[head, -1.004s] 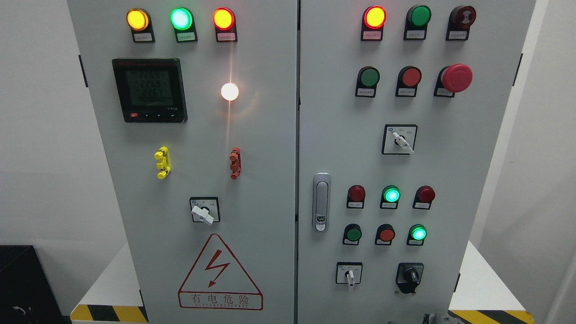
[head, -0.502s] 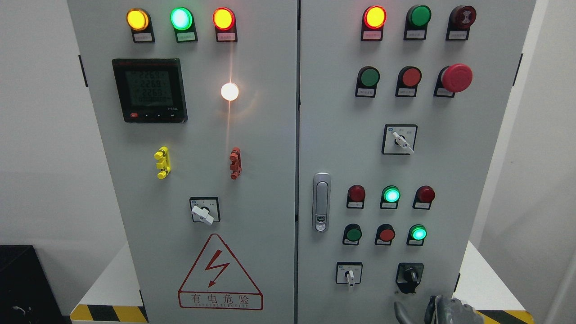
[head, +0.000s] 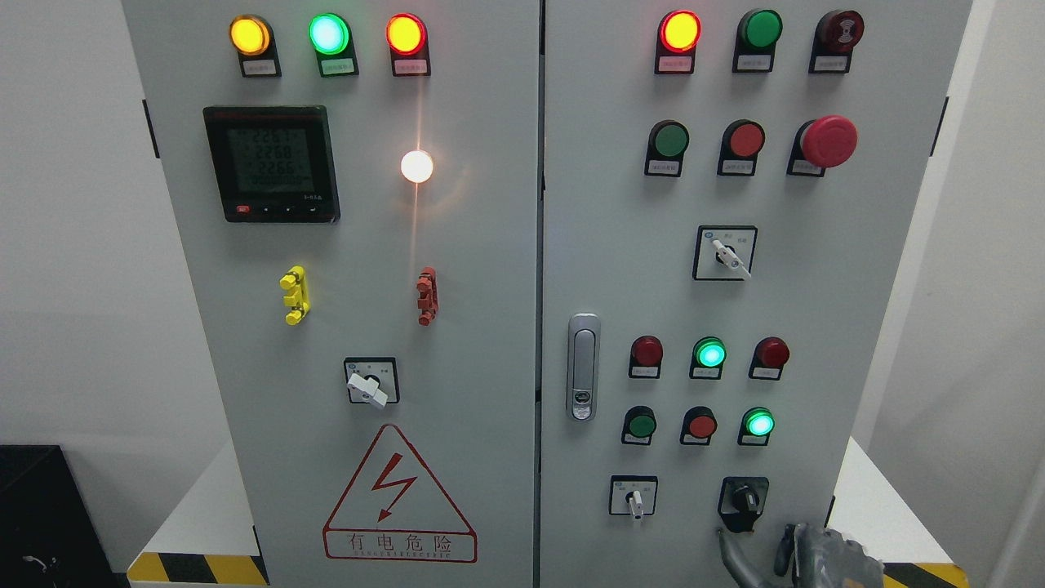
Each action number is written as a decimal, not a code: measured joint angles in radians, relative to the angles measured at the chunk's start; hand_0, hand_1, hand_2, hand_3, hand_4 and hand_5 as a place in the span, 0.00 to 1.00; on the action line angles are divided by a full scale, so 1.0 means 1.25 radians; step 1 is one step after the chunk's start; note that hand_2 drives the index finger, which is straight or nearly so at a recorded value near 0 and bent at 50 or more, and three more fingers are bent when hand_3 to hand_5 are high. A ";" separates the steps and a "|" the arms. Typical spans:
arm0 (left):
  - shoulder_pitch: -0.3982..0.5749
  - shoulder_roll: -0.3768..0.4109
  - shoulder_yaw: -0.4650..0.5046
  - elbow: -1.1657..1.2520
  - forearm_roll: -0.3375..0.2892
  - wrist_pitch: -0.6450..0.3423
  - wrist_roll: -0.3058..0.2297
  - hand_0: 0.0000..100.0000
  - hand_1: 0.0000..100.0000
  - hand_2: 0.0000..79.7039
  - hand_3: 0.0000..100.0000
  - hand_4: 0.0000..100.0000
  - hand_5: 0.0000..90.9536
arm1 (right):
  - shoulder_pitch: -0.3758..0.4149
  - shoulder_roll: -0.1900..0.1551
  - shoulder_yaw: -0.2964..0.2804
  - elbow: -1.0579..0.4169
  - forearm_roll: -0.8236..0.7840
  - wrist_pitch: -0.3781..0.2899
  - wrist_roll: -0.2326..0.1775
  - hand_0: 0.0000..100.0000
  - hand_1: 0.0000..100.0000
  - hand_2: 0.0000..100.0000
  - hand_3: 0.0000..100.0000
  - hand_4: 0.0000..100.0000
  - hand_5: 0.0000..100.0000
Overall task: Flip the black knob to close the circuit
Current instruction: 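Raise the right hand up to the black rotary knob at the bottom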
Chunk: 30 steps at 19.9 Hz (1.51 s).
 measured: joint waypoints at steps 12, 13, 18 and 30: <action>0.000 0.000 0.000 0.000 0.000 0.000 0.000 0.12 0.56 0.00 0.00 0.00 0.00 | -0.011 -0.001 -0.007 -0.002 -0.003 0.000 0.009 0.00 0.07 0.80 0.98 0.91 1.00; 0.000 0.000 0.000 0.000 0.000 0.000 0.000 0.12 0.56 0.00 0.00 0.00 0.00 | -0.013 -0.001 -0.007 -0.002 -0.003 0.000 0.009 0.00 0.07 0.80 0.98 0.91 1.00; 0.000 0.000 0.000 0.000 0.000 0.000 0.000 0.12 0.56 0.00 0.00 0.00 0.00 | -0.016 -0.002 -0.007 -0.007 -0.005 0.000 0.010 0.00 0.07 0.80 0.98 0.91 1.00; 0.000 0.000 0.000 0.000 0.000 0.000 0.000 0.12 0.56 0.00 0.00 0.00 0.00 | -0.017 -0.003 -0.006 -0.023 -0.006 -0.001 0.013 0.00 0.07 0.80 0.98 0.91 1.00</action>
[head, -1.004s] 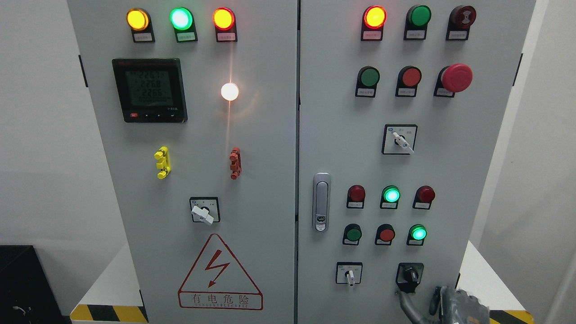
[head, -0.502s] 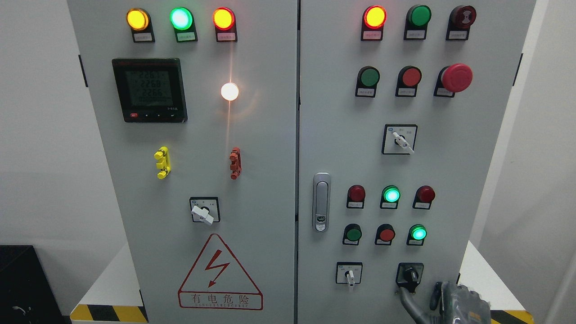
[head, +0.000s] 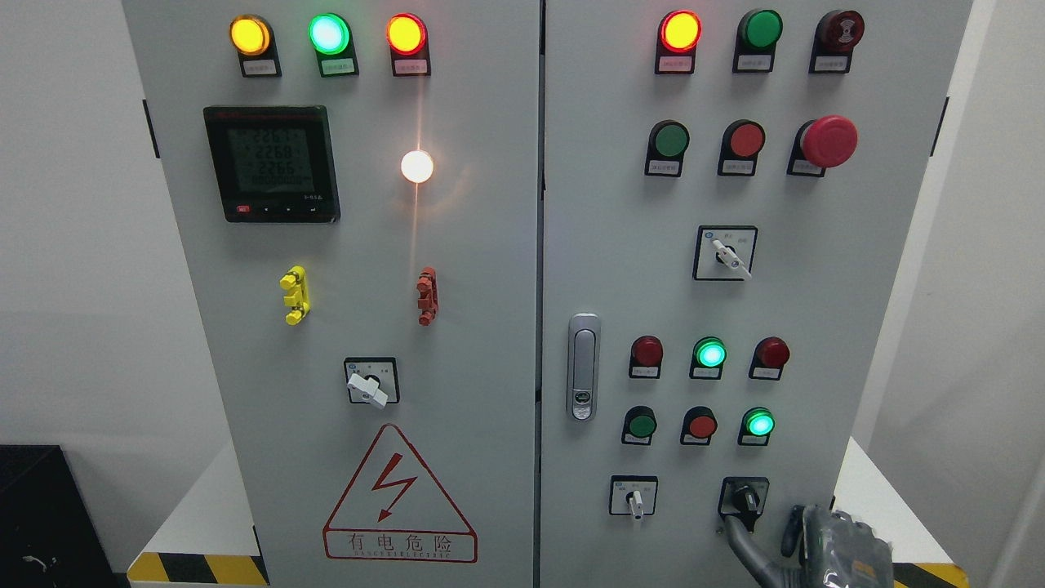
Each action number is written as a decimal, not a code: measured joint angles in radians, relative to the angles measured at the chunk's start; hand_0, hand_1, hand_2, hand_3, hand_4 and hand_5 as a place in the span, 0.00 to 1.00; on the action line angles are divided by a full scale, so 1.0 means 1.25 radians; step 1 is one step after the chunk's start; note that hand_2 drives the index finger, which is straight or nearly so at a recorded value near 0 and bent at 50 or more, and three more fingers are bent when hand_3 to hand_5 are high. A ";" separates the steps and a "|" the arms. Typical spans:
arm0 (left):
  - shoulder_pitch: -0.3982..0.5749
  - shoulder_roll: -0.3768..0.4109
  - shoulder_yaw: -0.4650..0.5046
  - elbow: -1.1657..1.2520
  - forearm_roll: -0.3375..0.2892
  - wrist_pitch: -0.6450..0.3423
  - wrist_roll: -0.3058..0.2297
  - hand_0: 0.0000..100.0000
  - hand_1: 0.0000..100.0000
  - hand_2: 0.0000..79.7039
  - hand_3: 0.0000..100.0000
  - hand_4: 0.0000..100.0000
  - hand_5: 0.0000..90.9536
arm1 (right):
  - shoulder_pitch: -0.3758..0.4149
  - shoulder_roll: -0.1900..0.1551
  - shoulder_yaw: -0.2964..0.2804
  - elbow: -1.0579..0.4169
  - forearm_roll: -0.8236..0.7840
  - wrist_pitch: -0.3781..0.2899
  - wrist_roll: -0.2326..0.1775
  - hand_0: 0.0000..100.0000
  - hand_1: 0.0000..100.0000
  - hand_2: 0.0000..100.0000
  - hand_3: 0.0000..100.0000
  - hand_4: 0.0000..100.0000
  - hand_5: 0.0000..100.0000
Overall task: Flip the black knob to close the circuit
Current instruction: 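Raise the right hand up to the black rotary knob at the bottom, then grip the black knob with the right hand and twist it clockwise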
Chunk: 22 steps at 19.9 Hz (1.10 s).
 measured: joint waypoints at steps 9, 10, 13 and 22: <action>0.000 0.000 0.000 0.000 0.000 0.000 0.000 0.12 0.56 0.00 0.00 0.00 0.00 | 0.003 -0.001 0.002 -0.004 0.003 0.000 -0.004 0.00 0.07 0.80 0.98 0.91 1.00; 0.000 0.000 0.000 0.000 0.000 0.000 0.000 0.12 0.56 0.00 0.00 0.00 0.00 | 0.003 -0.001 0.002 -0.004 0.003 0.000 -0.004 0.00 0.07 0.80 0.98 0.91 1.00; 0.000 0.000 0.000 0.000 0.000 0.000 0.000 0.12 0.56 0.00 0.00 0.00 0.00 | 0.003 -0.002 0.002 -0.004 0.004 0.000 -0.006 0.00 0.07 0.80 0.98 0.91 1.00; 0.000 0.000 0.000 0.000 0.000 0.000 0.000 0.12 0.56 0.00 0.00 0.00 0.00 | 0.003 -0.004 0.002 0.001 0.004 -0.002 -0.010 0.00 0.07 0.79 0.98 0.91 1.00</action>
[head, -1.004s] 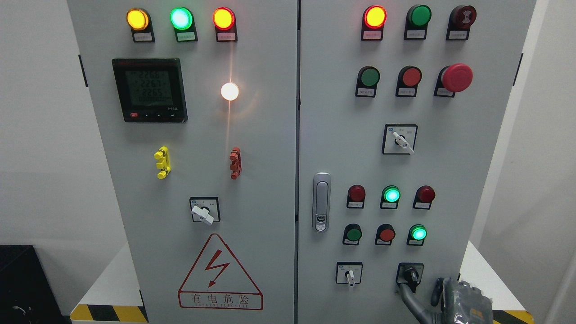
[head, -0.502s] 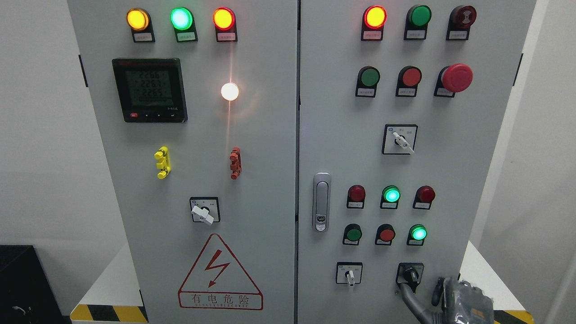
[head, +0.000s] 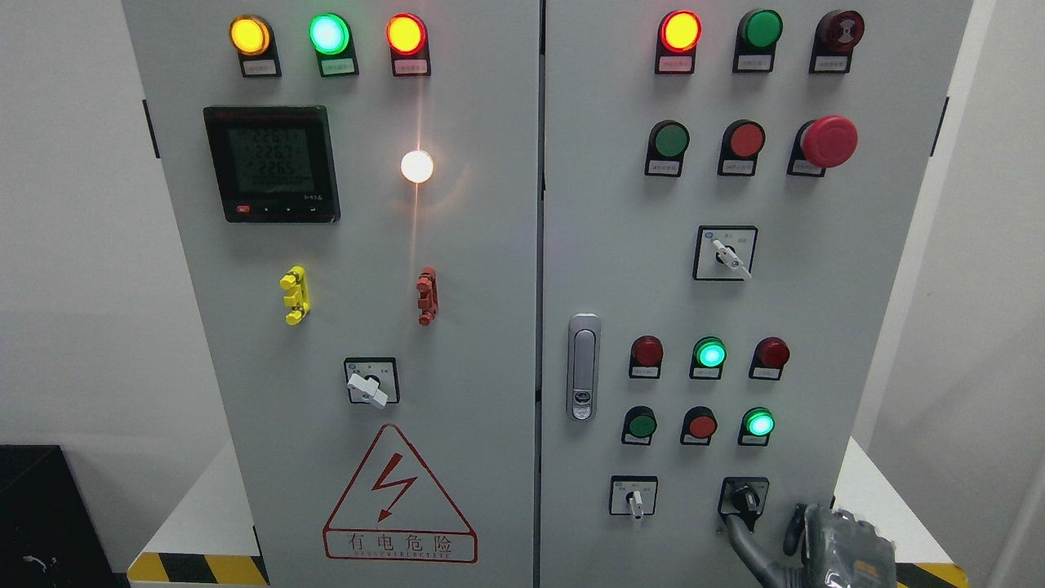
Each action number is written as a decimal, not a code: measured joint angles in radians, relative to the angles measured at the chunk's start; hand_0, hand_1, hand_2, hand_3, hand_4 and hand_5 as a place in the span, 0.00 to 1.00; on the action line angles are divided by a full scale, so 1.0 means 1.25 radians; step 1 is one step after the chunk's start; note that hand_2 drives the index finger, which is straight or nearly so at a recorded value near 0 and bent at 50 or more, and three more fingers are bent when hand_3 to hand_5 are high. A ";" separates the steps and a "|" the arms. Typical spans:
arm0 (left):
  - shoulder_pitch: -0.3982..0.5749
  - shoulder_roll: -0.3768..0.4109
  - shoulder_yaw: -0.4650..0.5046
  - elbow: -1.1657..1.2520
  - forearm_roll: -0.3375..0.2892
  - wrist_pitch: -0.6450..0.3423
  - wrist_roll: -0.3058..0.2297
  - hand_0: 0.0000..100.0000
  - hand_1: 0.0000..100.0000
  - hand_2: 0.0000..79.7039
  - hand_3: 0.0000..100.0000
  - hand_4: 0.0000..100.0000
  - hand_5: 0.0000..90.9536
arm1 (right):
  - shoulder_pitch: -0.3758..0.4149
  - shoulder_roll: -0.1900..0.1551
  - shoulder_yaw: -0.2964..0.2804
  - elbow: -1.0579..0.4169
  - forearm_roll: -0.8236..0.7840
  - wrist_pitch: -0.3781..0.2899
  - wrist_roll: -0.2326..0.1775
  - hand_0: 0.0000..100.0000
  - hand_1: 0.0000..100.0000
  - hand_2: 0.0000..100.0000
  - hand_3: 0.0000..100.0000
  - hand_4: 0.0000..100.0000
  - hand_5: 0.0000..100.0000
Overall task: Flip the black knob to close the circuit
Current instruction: 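Grip the black knob with the right hand and twist it clockwise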
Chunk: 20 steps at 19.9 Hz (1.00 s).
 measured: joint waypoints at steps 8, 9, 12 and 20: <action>0.000 0.000 0.000 0.000 0.000 0.000 0.000 0.12 0.56 0.00 0.00 0.00 0.00 | -0.002 -0.003 0.000 0.005 -0.005 0.000 -0.001 0.00 0.07 0.79 0.98 0.91 1.00; 0.000 0.000 0.000 0.000 0.000 0.000 0.000 0.12 0.56 0.00 0.00 0.00 0.00 | -0.002 -0.004 0.000 0.005 -0.005 0.000 -0.001 0.00 0.07 0.79 0.98 0.91 1.00; 0.000 0.000 0.000 0.000 0.000 0.000 0.000 0.12 0.56 0.00 0.00 0.00 0.00 | -0.003 -0.007 -0.011 0.007 -0.007 -0.002 -0.001 0.00 0.07 0.79 0.98 0.91 1.00; 0.000 0.000 0.000 0.000 0.000 0.000 0.000 0.12 0.56 0.00 0.00 0.00 0.00 | -0.004 -0.012 -0.036 0.009 -0.011 -0.004 -0.004 0.00 0.07 0.79 0.98 0.91 1.00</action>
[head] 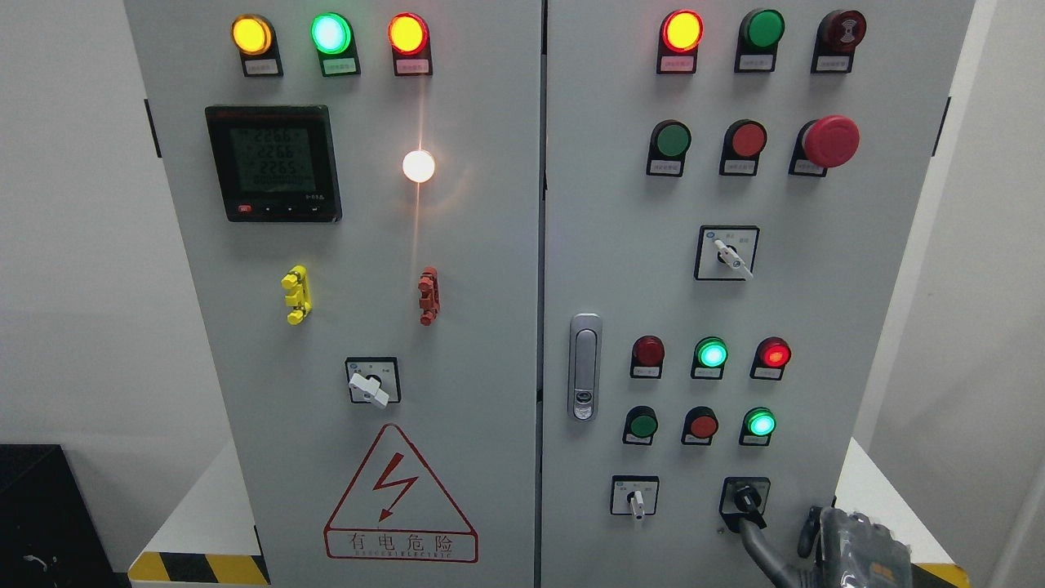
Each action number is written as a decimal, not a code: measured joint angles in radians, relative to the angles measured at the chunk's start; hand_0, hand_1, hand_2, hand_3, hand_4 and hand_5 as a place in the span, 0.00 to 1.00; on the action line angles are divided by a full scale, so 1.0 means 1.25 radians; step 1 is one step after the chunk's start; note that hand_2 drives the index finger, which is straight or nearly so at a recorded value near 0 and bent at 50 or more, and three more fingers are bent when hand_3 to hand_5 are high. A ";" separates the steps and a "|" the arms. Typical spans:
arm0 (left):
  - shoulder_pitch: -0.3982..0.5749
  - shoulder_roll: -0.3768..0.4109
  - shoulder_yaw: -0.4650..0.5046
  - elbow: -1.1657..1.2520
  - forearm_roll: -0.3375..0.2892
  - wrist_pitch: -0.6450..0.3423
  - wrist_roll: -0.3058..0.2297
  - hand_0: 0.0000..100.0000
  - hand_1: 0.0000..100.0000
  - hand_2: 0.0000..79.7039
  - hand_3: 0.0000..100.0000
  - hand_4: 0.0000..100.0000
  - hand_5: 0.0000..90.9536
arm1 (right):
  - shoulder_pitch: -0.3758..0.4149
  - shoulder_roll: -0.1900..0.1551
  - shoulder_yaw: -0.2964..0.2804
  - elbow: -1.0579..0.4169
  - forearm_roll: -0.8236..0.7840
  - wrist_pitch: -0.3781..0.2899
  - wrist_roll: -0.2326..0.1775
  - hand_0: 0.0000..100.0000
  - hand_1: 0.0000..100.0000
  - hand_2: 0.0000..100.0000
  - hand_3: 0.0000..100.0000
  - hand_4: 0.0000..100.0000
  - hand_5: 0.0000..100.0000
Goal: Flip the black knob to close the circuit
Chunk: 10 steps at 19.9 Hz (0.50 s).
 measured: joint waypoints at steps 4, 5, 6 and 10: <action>0.000 0.000 0.000 0.000 0.000 0.000 0.000 0.12 0.56 0.00 0.00 0.00 0.00 | 0.000 -0.001 -0.009 0.000 -0.001 0.004 0.001 0.00 0.07 0.79 0.97 0.91 1.00; 0.000 0.000 0.000 0.000 0.000 0.000 0.000 0.12 0.56 0.00 0.00 0.00 0.00 | 0.000 -0.002 -0.010 0.000 -0.003 0.004 0.001 0.00 0.07 0.79 0.97 0.91 1.00; 0.000 0.000 0.000 0.000 0.000 0.000 0.000 0.12 0.56 0.00 0.00 0.00 0.00 | 0.000 -0.002 -0.011 -0.001 -0.006 0.004 0.002 0.00 0.07 0.79 0.97 0.91 1.00; 0.000 0.000 0.000 0.000 0.000 0.000 0.000 0.12 0.56 0.00 0.00 0.00 0.00 | -0.001 -0.003 -0.015 -0.002 -0.017 0.001 0.003 0.00 0.07 0.79 0.97 0.91 1.00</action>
